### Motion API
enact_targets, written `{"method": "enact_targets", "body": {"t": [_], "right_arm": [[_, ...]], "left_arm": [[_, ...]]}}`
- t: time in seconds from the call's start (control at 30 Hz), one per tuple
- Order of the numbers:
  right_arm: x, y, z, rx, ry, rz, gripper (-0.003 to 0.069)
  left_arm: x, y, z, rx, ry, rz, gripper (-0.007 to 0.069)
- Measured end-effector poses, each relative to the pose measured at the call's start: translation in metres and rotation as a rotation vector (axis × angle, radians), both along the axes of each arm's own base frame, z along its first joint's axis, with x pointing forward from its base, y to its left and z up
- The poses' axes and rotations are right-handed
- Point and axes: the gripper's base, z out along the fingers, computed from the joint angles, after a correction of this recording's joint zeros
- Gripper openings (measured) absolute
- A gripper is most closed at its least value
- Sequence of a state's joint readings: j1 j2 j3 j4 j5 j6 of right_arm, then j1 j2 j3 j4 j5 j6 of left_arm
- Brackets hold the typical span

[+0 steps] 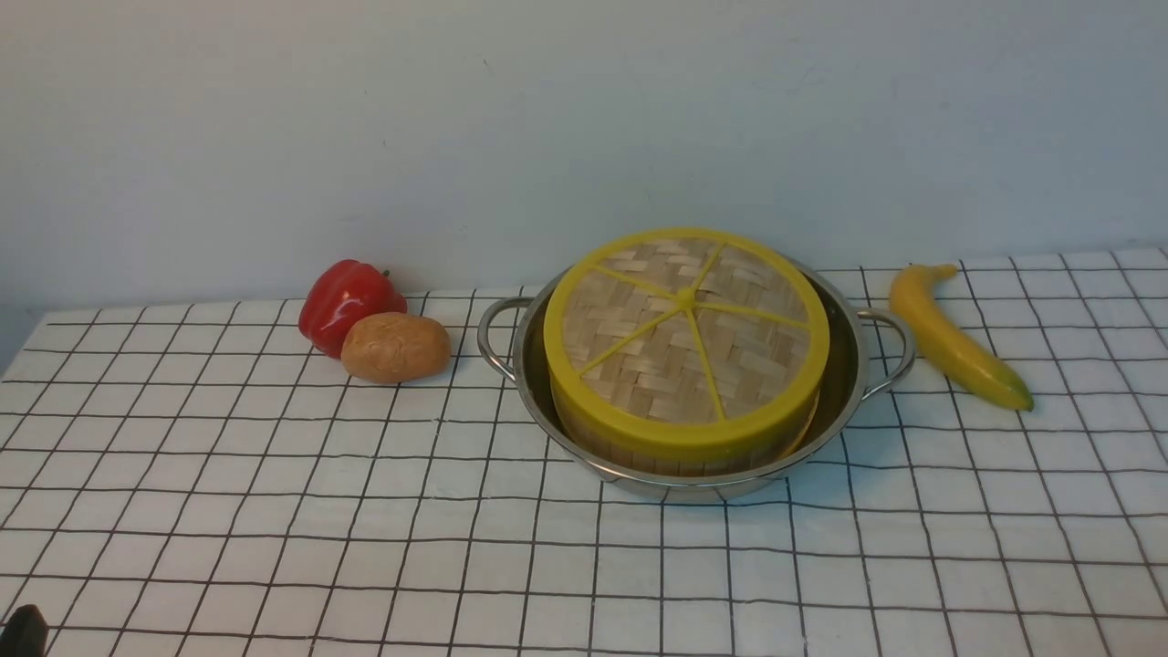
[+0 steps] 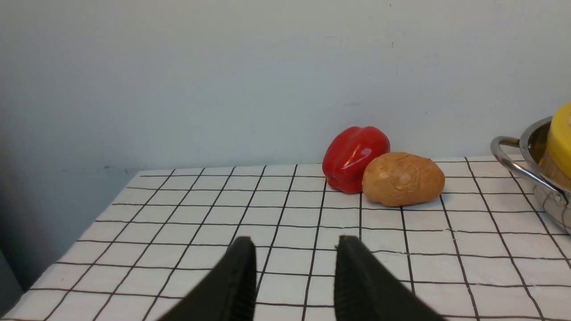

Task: Place the steamer in the pot on the white tablecloth, and put the lid on the steamer.

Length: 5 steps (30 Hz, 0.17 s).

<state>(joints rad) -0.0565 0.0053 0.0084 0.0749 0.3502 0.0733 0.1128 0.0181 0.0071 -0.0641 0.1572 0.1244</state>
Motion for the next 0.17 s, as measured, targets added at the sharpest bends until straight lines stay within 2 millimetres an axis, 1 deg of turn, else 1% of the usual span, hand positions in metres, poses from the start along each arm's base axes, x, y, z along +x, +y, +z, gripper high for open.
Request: {"method": "enact_targets", "body": {"t": [0.17], "right_arm": [[0.0,0.0,0.0,0.0,0.0,0.0,0.024]], "left_arm": [[0.0,0.0,0.0,0.0,0.0,0.0,0.0243]]}}
